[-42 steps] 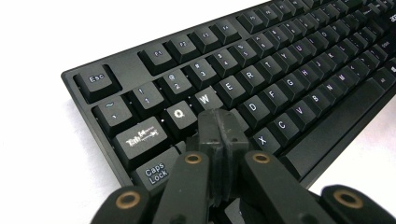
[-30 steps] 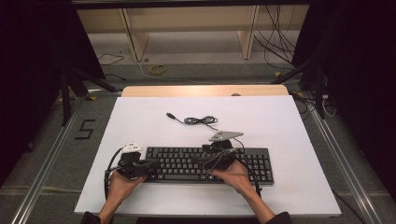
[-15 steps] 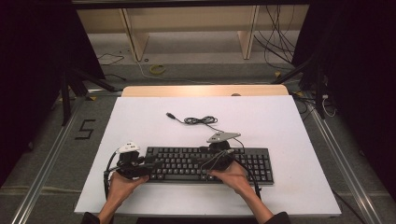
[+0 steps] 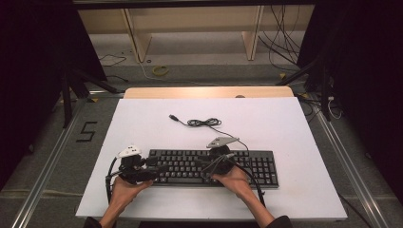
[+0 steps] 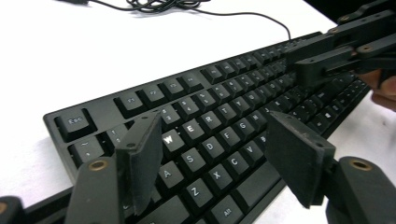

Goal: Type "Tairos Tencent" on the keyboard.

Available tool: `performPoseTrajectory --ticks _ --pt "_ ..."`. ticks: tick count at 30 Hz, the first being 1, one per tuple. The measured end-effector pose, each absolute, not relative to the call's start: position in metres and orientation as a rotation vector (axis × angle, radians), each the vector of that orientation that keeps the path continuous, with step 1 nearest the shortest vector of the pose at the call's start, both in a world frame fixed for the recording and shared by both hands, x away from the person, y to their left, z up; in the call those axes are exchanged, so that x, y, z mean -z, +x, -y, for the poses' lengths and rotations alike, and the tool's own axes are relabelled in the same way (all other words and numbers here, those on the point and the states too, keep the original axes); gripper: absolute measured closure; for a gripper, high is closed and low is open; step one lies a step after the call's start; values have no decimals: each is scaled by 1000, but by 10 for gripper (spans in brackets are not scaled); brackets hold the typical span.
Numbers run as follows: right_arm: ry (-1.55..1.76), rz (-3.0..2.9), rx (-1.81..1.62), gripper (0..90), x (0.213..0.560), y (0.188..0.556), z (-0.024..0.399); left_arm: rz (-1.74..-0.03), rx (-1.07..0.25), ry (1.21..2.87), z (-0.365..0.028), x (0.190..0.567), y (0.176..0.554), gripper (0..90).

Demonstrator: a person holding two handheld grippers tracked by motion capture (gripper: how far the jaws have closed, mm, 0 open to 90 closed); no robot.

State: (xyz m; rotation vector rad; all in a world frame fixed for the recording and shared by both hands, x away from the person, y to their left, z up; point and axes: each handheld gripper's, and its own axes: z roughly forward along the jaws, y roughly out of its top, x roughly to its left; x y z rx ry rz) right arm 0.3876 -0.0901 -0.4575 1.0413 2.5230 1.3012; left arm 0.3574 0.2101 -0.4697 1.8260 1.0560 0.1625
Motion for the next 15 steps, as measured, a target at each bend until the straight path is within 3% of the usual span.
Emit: performPoseTrajectory --ticks 15 --pt "1045 -2518 -1297 854 462 391 90 -1020 -158 1812 -207 469 353 321"
